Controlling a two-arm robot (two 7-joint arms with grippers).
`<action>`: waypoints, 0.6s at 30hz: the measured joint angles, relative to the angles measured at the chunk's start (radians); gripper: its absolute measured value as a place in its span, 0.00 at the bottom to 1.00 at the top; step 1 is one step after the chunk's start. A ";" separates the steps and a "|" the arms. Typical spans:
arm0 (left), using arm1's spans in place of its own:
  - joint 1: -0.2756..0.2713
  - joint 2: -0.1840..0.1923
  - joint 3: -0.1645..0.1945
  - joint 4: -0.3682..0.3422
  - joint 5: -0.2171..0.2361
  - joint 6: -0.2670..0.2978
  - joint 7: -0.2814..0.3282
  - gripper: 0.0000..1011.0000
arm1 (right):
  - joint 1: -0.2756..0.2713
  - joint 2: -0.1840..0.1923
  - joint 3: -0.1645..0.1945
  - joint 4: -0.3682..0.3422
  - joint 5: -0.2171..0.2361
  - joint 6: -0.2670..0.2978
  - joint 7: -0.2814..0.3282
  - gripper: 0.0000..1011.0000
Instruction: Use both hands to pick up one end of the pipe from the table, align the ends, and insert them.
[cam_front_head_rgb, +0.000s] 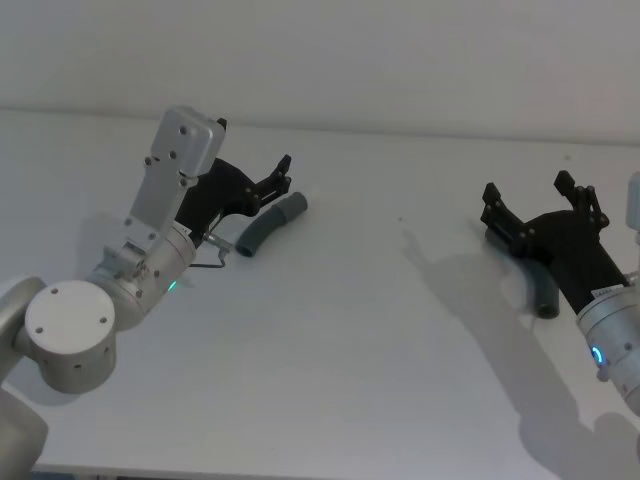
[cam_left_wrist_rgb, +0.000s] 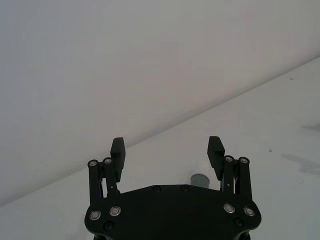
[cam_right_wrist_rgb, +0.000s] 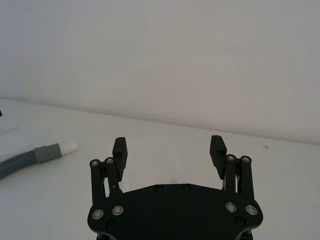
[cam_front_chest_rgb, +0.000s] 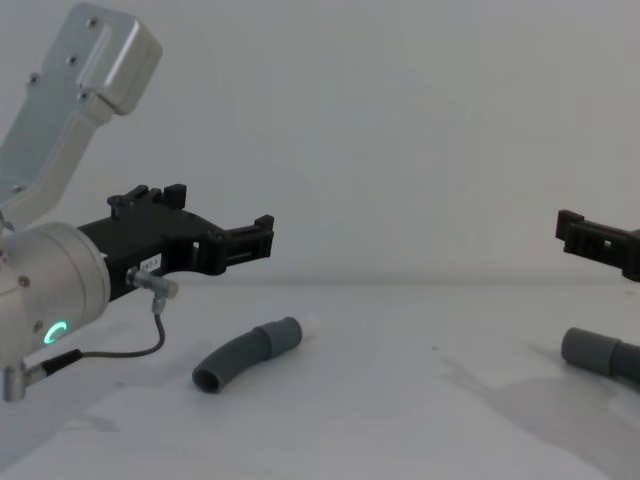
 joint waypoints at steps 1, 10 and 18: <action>0.000 0.000 0.000 0.000 0.000 0.000 0.000 0.99 | 0.000 0.000 0.000 0.000 0.000 0.000 0.000 0.99; 0.000 0.000 0.000 0.000 0.000 0.000 0.000 0.99 | 0.000 0.000 0.000 0.000 0.000 0.000 0.000 0.99; 0.000 0.000 0.000 0.000 0.000 0.000 0.000 0.99 | 0.000 0.000 0.000 0.000 0.000 0.000 0.000 0.99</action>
